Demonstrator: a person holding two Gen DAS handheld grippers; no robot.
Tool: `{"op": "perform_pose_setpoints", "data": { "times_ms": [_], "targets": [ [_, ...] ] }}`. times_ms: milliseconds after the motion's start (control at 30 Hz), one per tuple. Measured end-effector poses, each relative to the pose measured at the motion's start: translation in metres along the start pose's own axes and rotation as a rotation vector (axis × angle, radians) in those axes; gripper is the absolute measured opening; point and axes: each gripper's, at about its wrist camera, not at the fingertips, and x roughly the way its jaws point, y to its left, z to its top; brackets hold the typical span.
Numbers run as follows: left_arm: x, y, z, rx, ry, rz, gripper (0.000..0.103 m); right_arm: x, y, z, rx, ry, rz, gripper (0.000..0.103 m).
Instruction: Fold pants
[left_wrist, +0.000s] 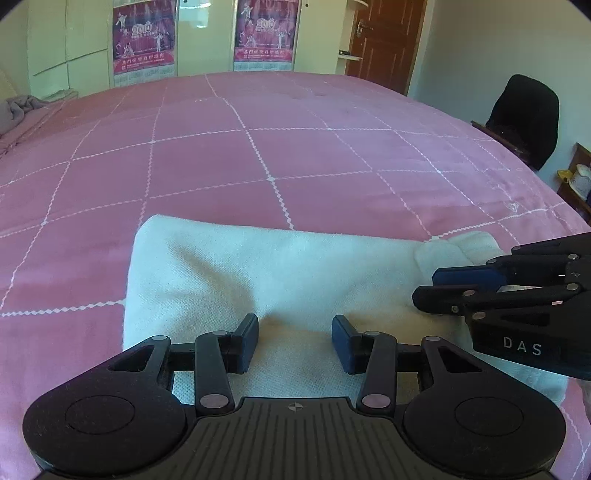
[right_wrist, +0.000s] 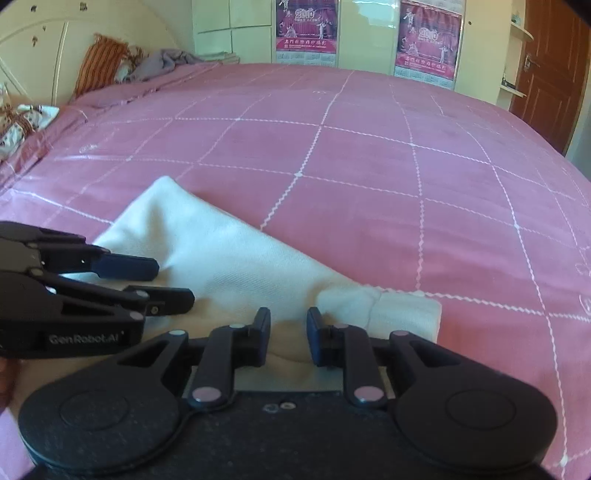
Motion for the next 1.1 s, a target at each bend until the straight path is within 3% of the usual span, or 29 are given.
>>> {"op": "perform_pose_setpoints", "data": {
  "times_ms": [133,267,367,433,467,600,767,833,867,900,967,1033,1100],
  "targets": [
    [-0.026,-0.006,-0.003,0.018,-0.034,0.012,0.045,-0.020,0.005,-0.005,-0.010,-0.022,-0.014,0.023],
    [-0.050,-0.012,-0.008,0.042,-0.079,0.018,0.045,-0.048,0.010,-0.008,-0.003,-0.102,-0.008,0.024],
    [-0.042,-0.013,-0.013,0.041,-0.037,0.018,0.049,-0.053,0.012,-0.012,0.010,-0.120,0.002,0.026],
    [-0.023,-0.013,-0.022,0.053,0.042,0.016,0.059,-0.033,0.011,-0.017,0.013,-0.029,-0.010,0.025],
    [-0.024,-0.013,-0.027,0.061,0.021,0.020,0.059,-0.017,0.010,-0.023,0.012,0.043,-0.010,0.025],
    [-0.052,-0.012,-0.030,0.041,-0.039,0.036,0.059,-0.023,0.012,-0.030,0.009,0.026,-0.003,0.025],
    [-0.101,-0.002,-0.056,0.025,-0.158,0.053,0.059,-0.078,0.009,-0.043,0.035,-0.110,0.014,0.027],
    [-0.097,0.003,-0.068,0.029,-0.108,0.073,0.059,-0.090,0.006,-0.054,0.051,-0.135,0.041,0.027],
    [-0.086,0.005,-0.073,0.042,-0.048,0.085,0.060,-0.087,0.005,-0.061,0.048,-0.119,0.045,0.027],
    [-0.081,0.006,-0.076,0.042,-0.048,0.086,0.061,-0.076,0.004,-0.068,0.037,-0.070,0.034,0.026],
    [-0.087,0.009,-0.073,0.011,-0.054,0.085,0.062,-0.064,0.005,-0.075,0.038,-0.063,0.031,0.026],
    [-0.104,0.009,-0.074,0.010,-0.112,0.099,0.062,-0.072,0.007,-0.067,0.058,-0.064,0.020,0.026],
    [-0.124,0.014,-0.082,0.006,-0.179,0.102,0.062,-0.095,0.003,-0.066,0.096,-0.158,0.060,0.027]
  ]
}}
